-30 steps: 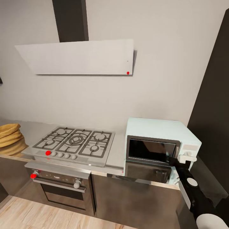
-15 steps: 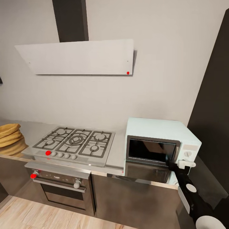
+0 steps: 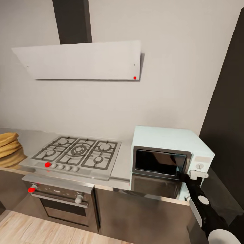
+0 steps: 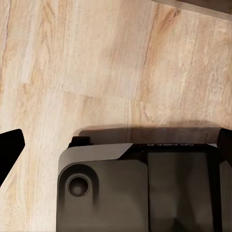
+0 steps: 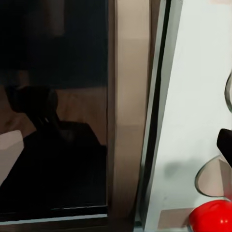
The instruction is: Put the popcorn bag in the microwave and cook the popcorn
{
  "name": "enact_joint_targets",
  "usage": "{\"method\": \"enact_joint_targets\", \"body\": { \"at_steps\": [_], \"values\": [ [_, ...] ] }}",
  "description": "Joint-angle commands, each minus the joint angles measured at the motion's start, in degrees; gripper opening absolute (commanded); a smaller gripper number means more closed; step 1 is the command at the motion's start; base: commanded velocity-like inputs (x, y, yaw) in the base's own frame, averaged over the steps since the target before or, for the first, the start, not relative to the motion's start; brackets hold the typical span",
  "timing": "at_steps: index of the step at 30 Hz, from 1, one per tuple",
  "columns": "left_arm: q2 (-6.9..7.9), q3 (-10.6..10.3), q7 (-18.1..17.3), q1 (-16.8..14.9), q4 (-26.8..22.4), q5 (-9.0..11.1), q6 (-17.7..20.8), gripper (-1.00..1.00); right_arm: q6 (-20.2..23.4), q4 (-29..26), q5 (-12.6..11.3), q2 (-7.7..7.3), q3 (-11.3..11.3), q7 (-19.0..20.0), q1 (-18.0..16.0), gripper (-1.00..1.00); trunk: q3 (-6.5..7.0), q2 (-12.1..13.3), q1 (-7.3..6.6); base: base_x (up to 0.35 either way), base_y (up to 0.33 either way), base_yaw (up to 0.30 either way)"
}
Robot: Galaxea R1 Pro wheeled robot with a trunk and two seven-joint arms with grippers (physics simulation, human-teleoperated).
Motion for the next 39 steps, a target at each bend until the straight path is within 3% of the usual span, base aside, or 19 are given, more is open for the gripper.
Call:
{"method": "enact_joint_targets", "body": {
  "at_steps": [1,13,14,39],
  "values": [
    [-0.01,0.12,0.01,-0.02,0.07,0.02,-0.20,1.00,-0.19,0.08,0.02,-0.01,-0.03,-0.02,-0.03,1.00,-0.02,-0.04,0.02,0.013,-0.012,0.000],
    [-0.01,0.12,0.01,-0.02,0.07,0.02,-0.20,1.00,-0.18,0.20,0.02,0.06,0.06,0.06,-0.04,1.00,-0.02,-0.04,0.02,0.037,-0.001,0.000],
    [-0.01,0.12,0.01,-0.02,0.07,0.02,-0.20,1.00,-0.18,0.16,0.02,0.06,0.06,0.05,-0.04,-1.00,-0.02,-0.04,0.02,0.004,0.000,0.000],
    [-0.01,0.03,0.01,-0.02,0.07,0.02,-0.20,1.00,-0.20,0.14,0.02,-0.02,0.06,0.06,-0.04,-1.00,-0.02,-0.04,0.02,-0.009,0.000,0.000]
  ]
}}
